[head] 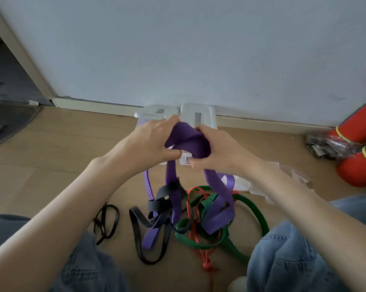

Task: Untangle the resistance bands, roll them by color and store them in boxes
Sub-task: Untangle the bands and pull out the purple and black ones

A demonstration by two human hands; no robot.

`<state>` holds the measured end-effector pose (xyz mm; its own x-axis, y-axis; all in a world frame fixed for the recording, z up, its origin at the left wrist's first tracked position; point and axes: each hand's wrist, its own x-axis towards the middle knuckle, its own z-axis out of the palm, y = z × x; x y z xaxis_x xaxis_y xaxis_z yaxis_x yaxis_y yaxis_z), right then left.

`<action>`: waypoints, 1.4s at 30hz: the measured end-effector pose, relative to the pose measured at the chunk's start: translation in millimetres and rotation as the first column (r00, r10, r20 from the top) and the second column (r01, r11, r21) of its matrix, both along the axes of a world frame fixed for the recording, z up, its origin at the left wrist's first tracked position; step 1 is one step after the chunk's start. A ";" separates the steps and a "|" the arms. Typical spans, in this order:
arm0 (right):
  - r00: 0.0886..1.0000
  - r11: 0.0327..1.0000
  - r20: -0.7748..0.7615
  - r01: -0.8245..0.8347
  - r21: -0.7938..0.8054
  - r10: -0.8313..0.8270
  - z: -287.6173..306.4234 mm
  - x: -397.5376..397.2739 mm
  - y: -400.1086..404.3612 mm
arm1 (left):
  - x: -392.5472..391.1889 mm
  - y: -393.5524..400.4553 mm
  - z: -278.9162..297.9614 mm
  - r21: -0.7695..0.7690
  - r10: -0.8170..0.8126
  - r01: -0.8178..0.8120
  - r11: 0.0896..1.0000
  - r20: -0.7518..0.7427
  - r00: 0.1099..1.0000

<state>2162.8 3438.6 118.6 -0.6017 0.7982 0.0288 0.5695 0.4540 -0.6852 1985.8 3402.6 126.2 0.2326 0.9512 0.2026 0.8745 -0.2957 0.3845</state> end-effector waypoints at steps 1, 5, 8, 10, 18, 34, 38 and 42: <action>1.000 0.999 -0.009 0.009 0.034 -0.008 2.0 0.4 1.7 | -1.4 0.9 -4.8 0.008 0.011 -0.011 1.000 -0.012 1.000; 0.939 0.967 -0.341 -0.039 -0.250 -0.051 17.9 3.4 2.2 | 6.4 -2.4 -32.4 -0.216 0.090 -0.021 0.976 0.315 0.945; 0.770 0.928 -0.611 -0.070 -0.367 -0.183 26.1 6.9 3.0 | 14.6 -8.1 -60.4 -0.372 0.018 0.129 0.919 0.366 0.930; 0.688 0.909 -0.683 -0.081 -0.408 -0.245 32.2 13.4 7.3 | 10.0 -4.8 -60.0 -0.403 0.050 0.112 0.908 0.371 0.927; 0.992 0.938 -0.019 0.108 -0.330 -0.121 26.2 34.5 25.8 | -23.8 1.9 17.8 -0.183 0.035 0.129 0.975 0.693 0.720; 0.963 0.915 0.220 -0.057 -0.400 0.156 -21.5 5.1 2.9 | 2.5 -1.5 20.5 -0.300 0.258 -0.037 0.953 0.746 0.614; 0.971 0.903 0.167 -0.088 -0.420 0.172 -49.5 -9.2 -13.7 | 10.6 -4.4 27.6 -0.322 0.254 0.036 0.946 0.805 0.536; 0.968 0.955 0.208 -0.080 -0.285 0.143 -52.7 -14.2 -10.2 | 5.1 -0.5 23.2 -0.328 0.305 -0.076 0.942 0.735 0.606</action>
